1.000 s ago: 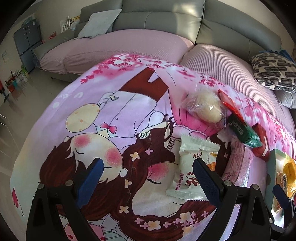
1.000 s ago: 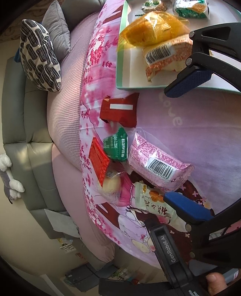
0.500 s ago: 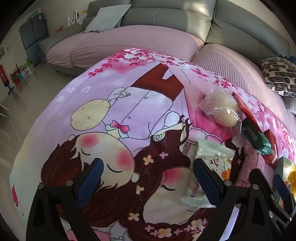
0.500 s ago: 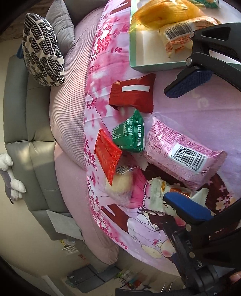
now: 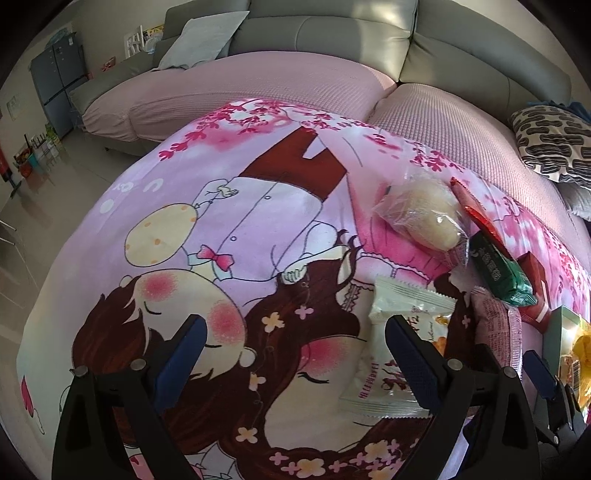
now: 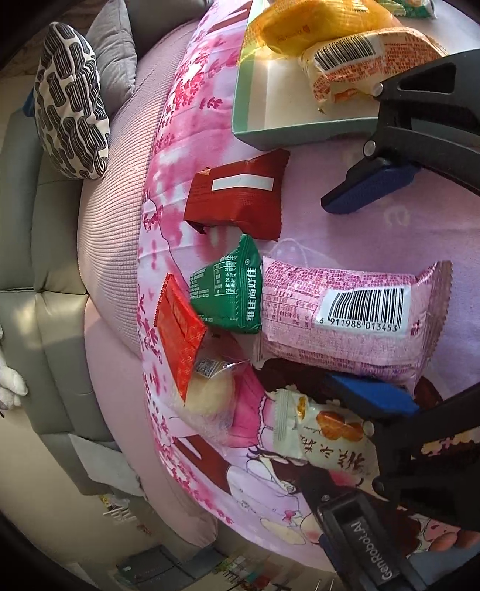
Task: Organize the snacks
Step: 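Grasp the white-and-green biscuit packet with the left tool while the right tool grasps the pink barcode packet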
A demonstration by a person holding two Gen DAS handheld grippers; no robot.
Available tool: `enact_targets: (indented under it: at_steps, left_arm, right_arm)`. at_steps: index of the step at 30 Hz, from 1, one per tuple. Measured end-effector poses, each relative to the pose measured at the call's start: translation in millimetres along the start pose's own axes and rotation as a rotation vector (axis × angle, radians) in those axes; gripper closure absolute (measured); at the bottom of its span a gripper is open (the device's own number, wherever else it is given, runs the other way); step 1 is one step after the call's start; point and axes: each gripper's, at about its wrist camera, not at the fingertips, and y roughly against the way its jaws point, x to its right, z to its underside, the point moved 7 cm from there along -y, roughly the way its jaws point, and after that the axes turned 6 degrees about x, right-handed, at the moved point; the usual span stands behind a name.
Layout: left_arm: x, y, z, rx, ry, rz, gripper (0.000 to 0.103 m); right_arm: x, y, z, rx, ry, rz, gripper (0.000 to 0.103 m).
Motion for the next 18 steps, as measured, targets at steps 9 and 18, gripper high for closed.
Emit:
enact_targets:
  at_steps: [9, 18]
  left_arm:
    - [24, -3, 5, -0.018, -0.034, 0.055, 0.006]
    - [40, -12, 8, -0.050, -0.026, 0.102, 0.006]
  right_arm:
    - [11, 8, 3, -0.007, -0.003, 0.003, 0.045]
    - [19, 14, 10, -0.023, -0.029, -0.024, 0.053]
